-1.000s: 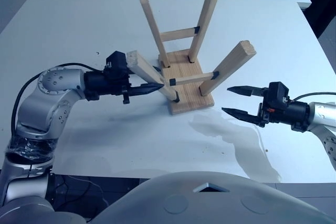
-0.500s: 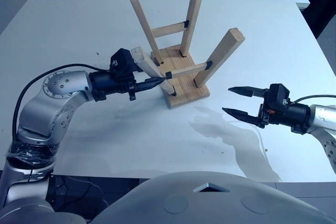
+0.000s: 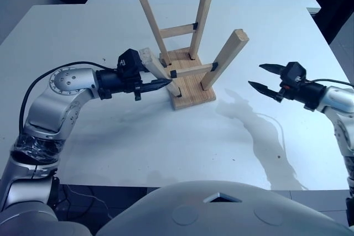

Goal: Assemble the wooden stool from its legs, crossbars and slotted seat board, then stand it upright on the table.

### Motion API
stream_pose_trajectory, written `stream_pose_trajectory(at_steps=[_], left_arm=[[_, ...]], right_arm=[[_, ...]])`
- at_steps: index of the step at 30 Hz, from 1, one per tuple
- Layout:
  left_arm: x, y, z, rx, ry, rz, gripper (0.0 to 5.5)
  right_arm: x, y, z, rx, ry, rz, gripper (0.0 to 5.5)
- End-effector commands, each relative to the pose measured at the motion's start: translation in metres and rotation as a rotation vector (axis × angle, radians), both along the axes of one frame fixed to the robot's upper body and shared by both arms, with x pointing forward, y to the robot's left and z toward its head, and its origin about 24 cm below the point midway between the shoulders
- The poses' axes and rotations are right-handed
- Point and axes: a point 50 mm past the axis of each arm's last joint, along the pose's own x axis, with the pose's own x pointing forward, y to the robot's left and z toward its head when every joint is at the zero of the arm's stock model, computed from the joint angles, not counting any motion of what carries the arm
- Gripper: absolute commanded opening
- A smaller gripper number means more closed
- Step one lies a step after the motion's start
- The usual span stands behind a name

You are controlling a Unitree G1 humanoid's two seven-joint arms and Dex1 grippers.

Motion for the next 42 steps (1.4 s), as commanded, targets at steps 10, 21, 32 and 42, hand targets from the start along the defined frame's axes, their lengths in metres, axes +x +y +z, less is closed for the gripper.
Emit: stream_pose_trajectory(at_steps=[10,21,32,42], left_arm=[[0.007,0.027,-0.049,0.189,0.232,0.118,2.04],[-0.040,0.026,-0.067,0.277,0.337,-0.071,2.04],[-0.054,0.020,-0.027,0.120,0.325,-0.145,2.04],[-0.052,0.014,-0.055,0.255,0.285,-0.055,2.04]], right_arm=[[0.047,0.047,-0.046,-0.073,-0.093,0.008,2.99],[0.009,0.038,-0.035,-0.021,-0.045,0.087,2.99],[-0.040,0.043,0.000,0.030,0.020,0.167,2.99],[-0.044,0.048,-0.003,0.037,0.052,0.171,2.99]])
